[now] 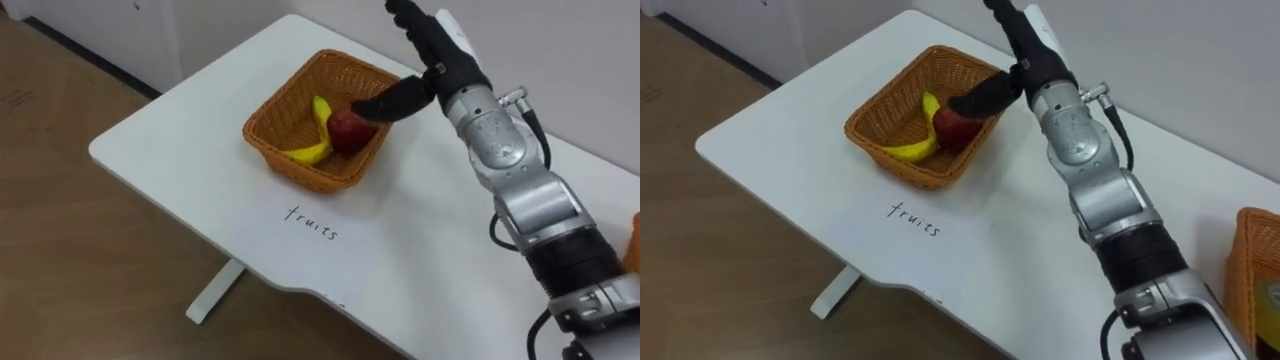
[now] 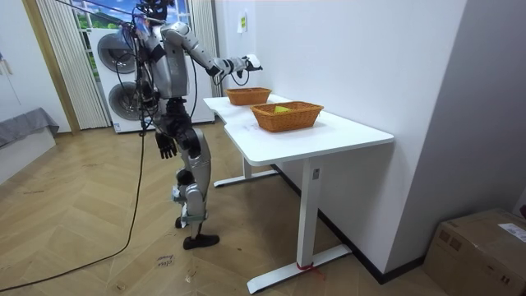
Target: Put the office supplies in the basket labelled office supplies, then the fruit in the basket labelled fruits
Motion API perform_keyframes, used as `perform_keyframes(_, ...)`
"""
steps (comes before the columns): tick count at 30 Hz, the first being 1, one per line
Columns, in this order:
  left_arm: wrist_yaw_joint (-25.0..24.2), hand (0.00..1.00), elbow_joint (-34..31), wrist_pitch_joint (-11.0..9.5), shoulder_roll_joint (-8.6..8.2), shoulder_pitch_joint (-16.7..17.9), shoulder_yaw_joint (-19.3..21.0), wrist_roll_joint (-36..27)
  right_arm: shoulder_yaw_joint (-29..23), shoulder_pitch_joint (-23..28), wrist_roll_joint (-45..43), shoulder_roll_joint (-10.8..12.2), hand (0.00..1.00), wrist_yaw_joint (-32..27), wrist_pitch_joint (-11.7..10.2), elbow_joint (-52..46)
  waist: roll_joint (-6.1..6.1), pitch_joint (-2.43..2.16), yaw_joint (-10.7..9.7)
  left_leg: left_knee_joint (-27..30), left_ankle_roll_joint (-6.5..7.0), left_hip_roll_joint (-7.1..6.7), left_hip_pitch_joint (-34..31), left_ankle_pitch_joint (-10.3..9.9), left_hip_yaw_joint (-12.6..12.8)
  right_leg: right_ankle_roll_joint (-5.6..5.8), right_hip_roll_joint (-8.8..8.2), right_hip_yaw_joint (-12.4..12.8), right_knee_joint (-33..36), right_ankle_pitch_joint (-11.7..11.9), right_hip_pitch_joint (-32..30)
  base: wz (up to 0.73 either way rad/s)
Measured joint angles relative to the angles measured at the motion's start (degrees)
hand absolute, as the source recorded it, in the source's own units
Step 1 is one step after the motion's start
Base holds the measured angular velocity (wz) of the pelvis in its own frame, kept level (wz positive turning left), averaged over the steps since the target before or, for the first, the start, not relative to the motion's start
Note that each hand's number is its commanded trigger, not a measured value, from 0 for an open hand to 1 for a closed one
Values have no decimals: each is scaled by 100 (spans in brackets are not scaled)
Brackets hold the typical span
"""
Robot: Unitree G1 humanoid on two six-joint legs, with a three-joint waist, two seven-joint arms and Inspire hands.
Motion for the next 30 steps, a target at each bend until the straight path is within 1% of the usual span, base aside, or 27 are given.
perform_keyframes(1, 1, 0, -20, 0, 0, -2, 0, 0, -28, 0, 0, -1, 0, -4, 0, -14, 1, -1, -7, 8, -1, 0, -1, -1, 1, 0, 1, 2, 1, 0, 3, -5)
perform_keyframes(2, 5, 0, -53, -14, 0, -6, 4, -4, -55, 1, -25, -10, 0, -41, 0, -75, -1, -6, -94, 16, -1, -1, -4, -1, -3, 0, -1, 6, 7, 0, 3, 0)
perform_keyframes(3, 8, 0, -53, -22, 0, -17, 17, 2, -70, 6, -32, -10, 0, -49, 1, -135, 2, -8, -133, 16, -1, -1, -7, 0, -5, 0, -2, 7, 10, 0, 2, 0)
perform_keyframes(5, 13, 0, -36, -33, -15, -13, 87, 0, -251, 44, -31, -12, 0, -80, -4, -499, 21, -17, -174, 15, 1, 8, 4, -1, 53, 0, 6, 88, 12, 0, -19, -11)
perform_keyframes(7, 14, 0, -36, -70, -24, -3, 118, 7, -426, 109, -18, -70, 0, -148, -10, -801, 29, -26, -212, 16, 5, 8, 45, -4, 70, 1, 9, 121, 9, 3, -13, -8)
perform_keyframes(9, 13, 0, -33, -113, -25, 36, 114, 5, -541, 242, -23, -147, 0, -217, -45, -1118, 41, -33, -302, 10, 15, 5, 97, -12, 73, 6, 12, 148, 7, 9, 34, 0)
perform_keyframes(11, 13, 0, 3, -113, -32, 71, 114, 3, -717, 357, 12, -260, 0, -250, -133, -1318, 57, -57, -440, 21, 22, 3, 87, -33, 75, 8, 10, 155, 13, 8, 51, 0)
perform_keyframes(15, 7, 0, -39, -114, -46, 130, 113, -1, -968, 373, 52, -427, 0, -364, -124, -1326, 79, -96, -608, 16, 23, 11, 118, -40, 131, 8, 20, 254, 20, 8, 41, -10)
perform_keyframes(16, 5, 0, -39, -114, -44, 140, 114, 0, -1068, 386, 110, -466, 0, -375, -119, -1381, 60, -121, -679, 6, 24, 14, 143, -40, 160, 8, 26, 300, 29, 8, 48, -11)
perform_keyframes(17, 7, 0, -40, -115, -42, 158, 126, -1, -1181, 403, 209, -475, 0, -392, -118, -1485, 109, -99, -765, -4, 26, 21, 161, -41, 187, 8, 30, 323, 26, 9, 56, -11)
perform_keyframes(19, 15, 0, -40, -131, -41, 152, 171, -1, -1378, 499, 245, -508, 0, -476, -121, -1748, 104, -111, -814, -25, 28, 35, 192, -45, 260, 9, 39, 362, 22, 10, 54, -15)
perform_keyframes(20, 34, 0, -41, -154, -37, 143, 190, -5, -1453, 561, 257, -538, 0, -568, -125, -1885, 108, -109, -892, -31, 29, 42, 203, -46, 287, 8, 43, 400, 21, 10, 54, -14)
perform_keyframes(21, 40, 0, -40, -163, -33, 134, 193, -4, -1480, 596, 254, -563, 0, -602, -125, -1937, 100, -114, -928, -37, 29, 45, 212, -46, 298, 8, 45, 415, 23, 10, 54, -18)
perform_keyframes(22, 40, 0, -39, -191, -32, 116, 231, -4, -1517, 663, 247, -618, 0, -661, -128, -2003, 110, -106, -936, -79, 28, 65, 265, -45, 375, 3, 59, 484, 25, 14, 53, -28)
perform_keyframes(23, 44, 0, -37, -225, -24, 103, 250, -4, -1599, 717, 211, -621, 0, -679, -128, -2023, 96, -110, -972, -104, 22, 91, 296, -51, 438, 1, 84, 579, 14, 19, 50, -29)
perform_keyframes(24, 49, 0, -36, -243, -17, 88, 256, -6, -1654, 750, 193, -625, 0, -688, -128, -2035, 77, -122, -1003, -104, 19, 90, 296, -55, 453, 2, 94, 605, 6, 18, 48, -24)
perform_keyframes(26, 90, 0, 23, -350, -27, 35, 272, -37, -1885, 910, 194, -640, 0, -765, -129, -2075, 53, -118, -1100, -108, 18, 110, 319, -73, 545, 1, 112, 686, 8, 19, 36, -18)
perform_keyframes(28, 114, 0, 24, -375, -33, 13, 270, -85, -2043, 1055, 219, -675, 0, -856, -129, -2147, 43, -120, -1148, -121, 21, 121, 327, -87, 627, -2, 128, 785, 23, 27, -13, -26)
perform_keyframes(30, 117, 0, 23, -415, -26, 14, 343, -123, -2188, 1264, 413, -764, 0, -917, -147, -2226, 35, -116, -1254, -134, 34, 130, 333, -98, 674, 4, 131, 811, 13, 36, -26, -16)
